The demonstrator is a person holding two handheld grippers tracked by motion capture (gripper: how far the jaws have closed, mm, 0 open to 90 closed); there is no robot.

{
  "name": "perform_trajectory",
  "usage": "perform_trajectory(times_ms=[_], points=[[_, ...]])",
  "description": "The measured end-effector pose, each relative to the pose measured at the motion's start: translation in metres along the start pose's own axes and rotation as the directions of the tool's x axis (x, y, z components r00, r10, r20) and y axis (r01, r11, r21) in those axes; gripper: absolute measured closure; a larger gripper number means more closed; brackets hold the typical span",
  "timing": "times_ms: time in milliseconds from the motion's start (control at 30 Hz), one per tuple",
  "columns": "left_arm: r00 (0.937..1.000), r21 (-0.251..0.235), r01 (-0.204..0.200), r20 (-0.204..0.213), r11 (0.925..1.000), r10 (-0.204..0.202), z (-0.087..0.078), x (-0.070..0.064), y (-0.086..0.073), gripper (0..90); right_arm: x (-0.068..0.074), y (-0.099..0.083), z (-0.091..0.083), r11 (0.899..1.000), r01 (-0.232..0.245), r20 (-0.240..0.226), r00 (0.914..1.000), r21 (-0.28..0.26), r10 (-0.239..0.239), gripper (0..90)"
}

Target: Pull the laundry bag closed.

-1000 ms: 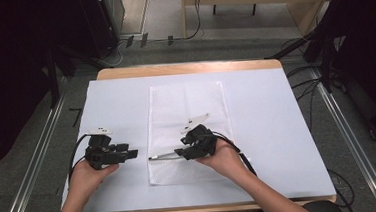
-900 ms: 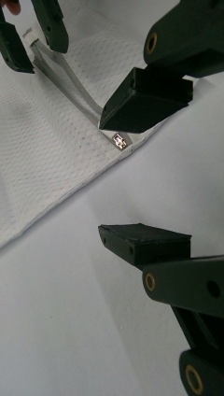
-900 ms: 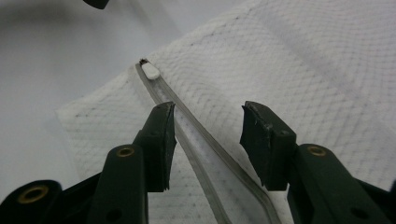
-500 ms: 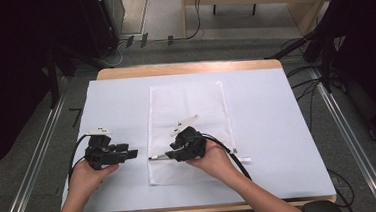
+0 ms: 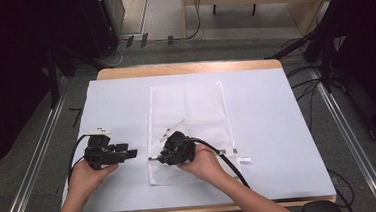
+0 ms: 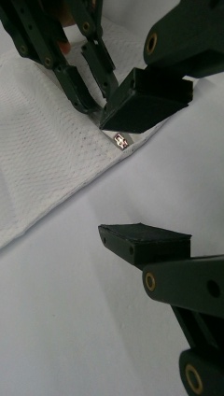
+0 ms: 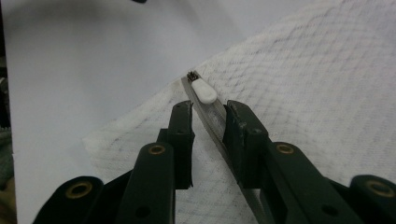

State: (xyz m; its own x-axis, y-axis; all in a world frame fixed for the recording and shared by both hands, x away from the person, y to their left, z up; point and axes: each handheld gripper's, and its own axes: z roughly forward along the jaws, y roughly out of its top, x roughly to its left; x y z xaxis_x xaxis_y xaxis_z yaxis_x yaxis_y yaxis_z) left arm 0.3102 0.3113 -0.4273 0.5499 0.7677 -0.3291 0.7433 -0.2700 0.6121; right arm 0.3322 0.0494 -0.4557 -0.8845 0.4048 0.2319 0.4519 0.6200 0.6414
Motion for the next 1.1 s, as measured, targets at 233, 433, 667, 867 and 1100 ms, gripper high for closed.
perform_trajectory(times_ms=[233,433,667,867,1100], points=[[1.0000,0.002,-0.003,-0.001,1.0000,0.003,0.000,0.000,0.000,43.3,-0.001,0.000,0.010,1.000,-0.024,-0.027,0.9993,0.001,0.024,79.7],[1.0000,0.002,-0.001,0.004,1.0000,0.001,0.000,0.000,0.000,43.3,0.000,0.003,0.015,0.999,-0.046,-0.054,0.9975,-0.005,0.046,79.5],[1.0000,0.011,-0.006,0.002,0.9999,0.006,0.001,0.000,0.000,43.3,-0.002,0.009,0.018,0.998,-0.068,-0.071,0.9952,-0.011,0.067,79.9],[1.0000,0.013,-0.004,0.005,0.9999,0.004,0.001,-0.001,0.000,43.3,0.000,0.016,0.024,0.999,-0.053,-0.074,0.9959,0.000,0.053,83.0],[0.9998,0.016,-0.016,0.011,0.9997,0.016,0.003,-0.002,0.000,43.3,0.003,0.021,0.030,0.999,-0.035,-0.060,0.9976,0.017,0.036,87.6]])
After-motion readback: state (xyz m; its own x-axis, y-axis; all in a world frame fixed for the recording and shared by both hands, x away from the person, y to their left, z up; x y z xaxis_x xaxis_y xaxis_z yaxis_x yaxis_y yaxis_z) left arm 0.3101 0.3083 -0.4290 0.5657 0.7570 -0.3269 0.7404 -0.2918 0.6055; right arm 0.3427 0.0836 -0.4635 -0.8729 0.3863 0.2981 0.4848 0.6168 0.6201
